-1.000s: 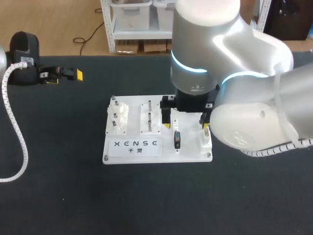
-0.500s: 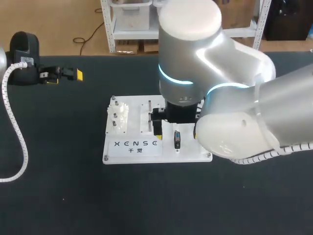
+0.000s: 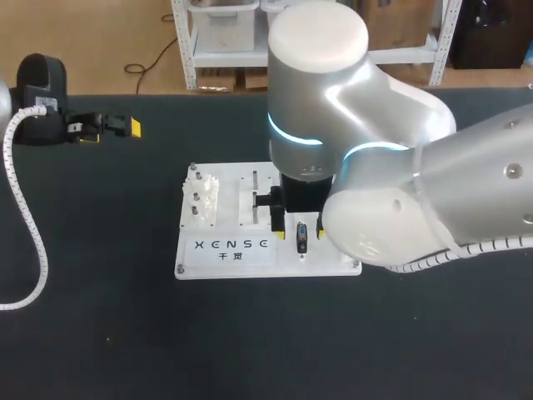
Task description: Insert the USB connector, Ethernet cable, and multi-pin plug into their matching sockets one by one.
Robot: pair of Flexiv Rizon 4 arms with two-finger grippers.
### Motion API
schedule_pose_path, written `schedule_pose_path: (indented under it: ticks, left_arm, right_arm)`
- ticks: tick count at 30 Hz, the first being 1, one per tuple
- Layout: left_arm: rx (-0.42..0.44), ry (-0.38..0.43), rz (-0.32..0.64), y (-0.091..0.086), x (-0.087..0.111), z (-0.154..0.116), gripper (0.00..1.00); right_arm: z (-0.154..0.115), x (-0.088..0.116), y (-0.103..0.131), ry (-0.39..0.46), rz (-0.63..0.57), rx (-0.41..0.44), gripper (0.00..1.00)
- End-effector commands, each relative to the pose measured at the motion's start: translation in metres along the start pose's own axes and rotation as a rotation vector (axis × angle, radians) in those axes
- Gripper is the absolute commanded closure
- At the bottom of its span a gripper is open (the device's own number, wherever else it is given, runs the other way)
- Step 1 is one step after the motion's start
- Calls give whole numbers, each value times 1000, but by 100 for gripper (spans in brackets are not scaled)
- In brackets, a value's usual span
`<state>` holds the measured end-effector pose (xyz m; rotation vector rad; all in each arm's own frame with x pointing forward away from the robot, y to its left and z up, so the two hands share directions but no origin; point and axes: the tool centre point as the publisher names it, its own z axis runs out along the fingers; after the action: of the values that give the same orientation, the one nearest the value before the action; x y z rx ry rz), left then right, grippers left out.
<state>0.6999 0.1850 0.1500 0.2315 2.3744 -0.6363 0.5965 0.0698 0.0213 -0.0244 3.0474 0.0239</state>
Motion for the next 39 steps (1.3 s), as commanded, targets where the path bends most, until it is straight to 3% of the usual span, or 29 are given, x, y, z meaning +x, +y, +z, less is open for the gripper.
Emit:
schedule_pose_path:
  ticks: [1, 13, 16, 24, 39]
  left_arm:
    - [0, 0, 0, 0, 0, 0, 0]
    - [0, 0, 0, 0, 0, 0, 0]
    - [0, 0, 0, 0, 0, 0, 0]
    - [0, 0, 0, 0, 0, 0, 0]
    - [0, 0, 0, 0, 0, 0, 0]
  right_arm:
    - [3, 0, 0, -1, -7, -2, 58]
    - [6, 0, -4, -1, -13, -19, 65]
    - [5, -1, -5, -4, -12, -24, 68]
    - [5, -3, -5, -6, -16, -26, 90]
    - [3, 2, -3, -20, -37, -9, 100]
